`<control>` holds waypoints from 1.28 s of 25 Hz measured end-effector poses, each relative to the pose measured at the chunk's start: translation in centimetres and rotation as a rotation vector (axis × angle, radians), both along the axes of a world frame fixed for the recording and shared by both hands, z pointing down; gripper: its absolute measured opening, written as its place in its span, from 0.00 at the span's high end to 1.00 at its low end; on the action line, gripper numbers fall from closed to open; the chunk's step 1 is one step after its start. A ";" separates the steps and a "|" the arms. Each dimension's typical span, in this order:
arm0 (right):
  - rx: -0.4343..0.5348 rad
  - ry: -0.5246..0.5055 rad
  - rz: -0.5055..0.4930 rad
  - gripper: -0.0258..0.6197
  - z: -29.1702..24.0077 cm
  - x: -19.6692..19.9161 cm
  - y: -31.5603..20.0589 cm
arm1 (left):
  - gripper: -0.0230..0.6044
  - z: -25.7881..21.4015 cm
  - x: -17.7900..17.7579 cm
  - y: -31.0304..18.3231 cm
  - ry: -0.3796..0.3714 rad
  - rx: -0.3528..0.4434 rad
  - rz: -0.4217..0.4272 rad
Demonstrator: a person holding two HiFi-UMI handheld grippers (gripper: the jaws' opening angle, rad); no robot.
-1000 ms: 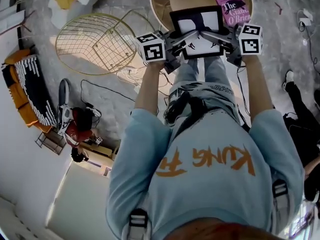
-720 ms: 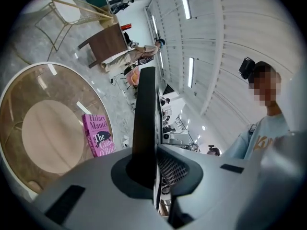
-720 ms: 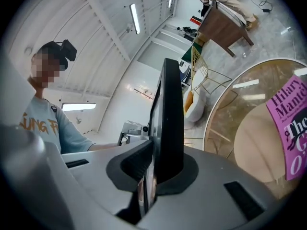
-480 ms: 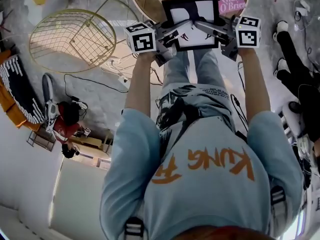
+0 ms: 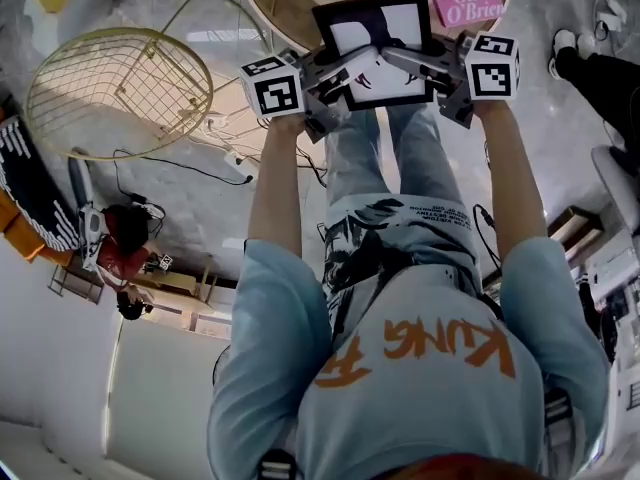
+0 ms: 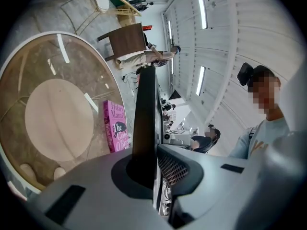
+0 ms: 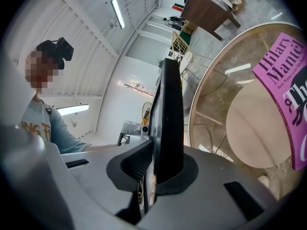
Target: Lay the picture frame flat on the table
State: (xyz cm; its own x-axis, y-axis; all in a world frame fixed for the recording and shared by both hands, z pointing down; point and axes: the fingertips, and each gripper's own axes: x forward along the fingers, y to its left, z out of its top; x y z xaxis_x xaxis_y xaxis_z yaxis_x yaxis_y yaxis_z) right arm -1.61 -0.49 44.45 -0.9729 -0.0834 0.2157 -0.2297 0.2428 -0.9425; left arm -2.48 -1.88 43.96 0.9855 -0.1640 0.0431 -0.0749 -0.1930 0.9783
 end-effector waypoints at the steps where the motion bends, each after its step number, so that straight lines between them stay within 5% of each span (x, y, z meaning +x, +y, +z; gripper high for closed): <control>1: -0.006 0.004 -0.004 0.93 0.1 0.0 0.1 | 0.91 0.1 0.0 0.2 0.003 -0.007 -0.004; 17: -0.030 0.009 -0.038 0.93 0.5 0.0 0.8 | 0.90 0.7 -0.2 0.9 -0.010 -0.033 -0.037; 32: -0.079 0.022 -0.005 0.94 2.6 0.9 1.2 | 0.86 3.3 0.8 1.5 -0.022 -0.030 0.021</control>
